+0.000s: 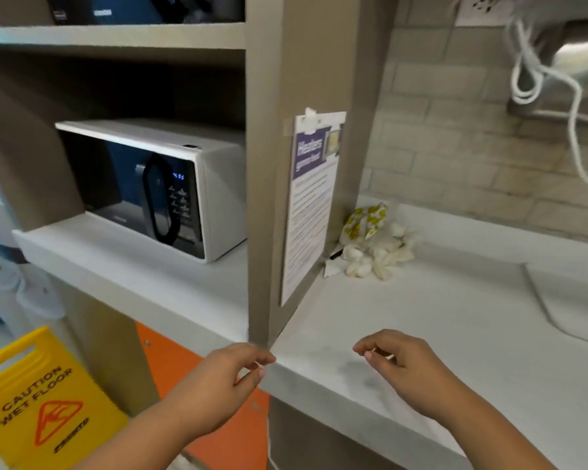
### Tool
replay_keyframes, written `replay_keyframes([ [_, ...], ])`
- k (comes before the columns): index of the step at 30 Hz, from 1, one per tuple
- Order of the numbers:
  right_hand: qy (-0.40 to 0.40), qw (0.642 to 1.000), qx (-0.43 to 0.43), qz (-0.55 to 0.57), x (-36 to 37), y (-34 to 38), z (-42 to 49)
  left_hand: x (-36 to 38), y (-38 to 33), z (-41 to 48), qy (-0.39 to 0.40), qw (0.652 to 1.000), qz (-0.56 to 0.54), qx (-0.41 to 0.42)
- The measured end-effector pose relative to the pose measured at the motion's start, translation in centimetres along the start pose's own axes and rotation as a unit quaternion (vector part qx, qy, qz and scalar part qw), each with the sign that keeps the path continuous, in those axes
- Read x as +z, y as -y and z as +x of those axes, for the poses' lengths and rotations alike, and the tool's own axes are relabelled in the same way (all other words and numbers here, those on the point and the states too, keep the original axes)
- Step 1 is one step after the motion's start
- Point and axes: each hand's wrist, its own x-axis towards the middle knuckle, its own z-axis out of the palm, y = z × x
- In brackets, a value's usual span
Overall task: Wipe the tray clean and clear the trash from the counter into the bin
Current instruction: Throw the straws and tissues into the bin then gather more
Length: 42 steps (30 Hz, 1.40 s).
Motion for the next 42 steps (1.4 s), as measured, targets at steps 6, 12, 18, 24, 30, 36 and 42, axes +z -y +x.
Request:
replay_keyframes([
  [6, 0.001, 1.000, 0.012, -0.012, -5.5, -4.9, 2.4, 2.4, -5.1, 6.0, -0.018, 1.000, -0.013, 0.011],
  [12, 0.026, 0.998, -0.012, -0.061, -10.5, -10.8, 5.8, 5.9, -8.2, 12.0, -0.033, 0.999, -0.020, -0.010],
  [18, 0.074, 0.992, -0.048, -0.089, -12.8, -15.6, 9.9, 9.2, -9.0, 15.2, -0.054, 0.997, -0.012, -0.052],
  [24, 0.071, 0.986, -0.091, -0.124, -12.3, -18.1, 14.6, 10.7, -8.6, 18.5, -0.065, 0.995, 0.062, -0.041],
  [30, 0.038, 0.978, -0.085, -0.187, -11.3, -18.4, 18.9, 11.0, -7.5, 23.0, -0.107, 0.985, 0.118, -0.067],
  [36, 0.065, 0.959, -0.076, -0.264, -10.9, -18.3, 22.8, 12.1, -6.3, 25.9, -0.080, 0.966, 0.216, -0.119],
  [42, 0.125, 0.956, -0.058, -0.258, -9.4, -19.1, 23.1, 12.3, -5.4, 27.3, -0.056, 0.961, 0.245, -0.114],
])
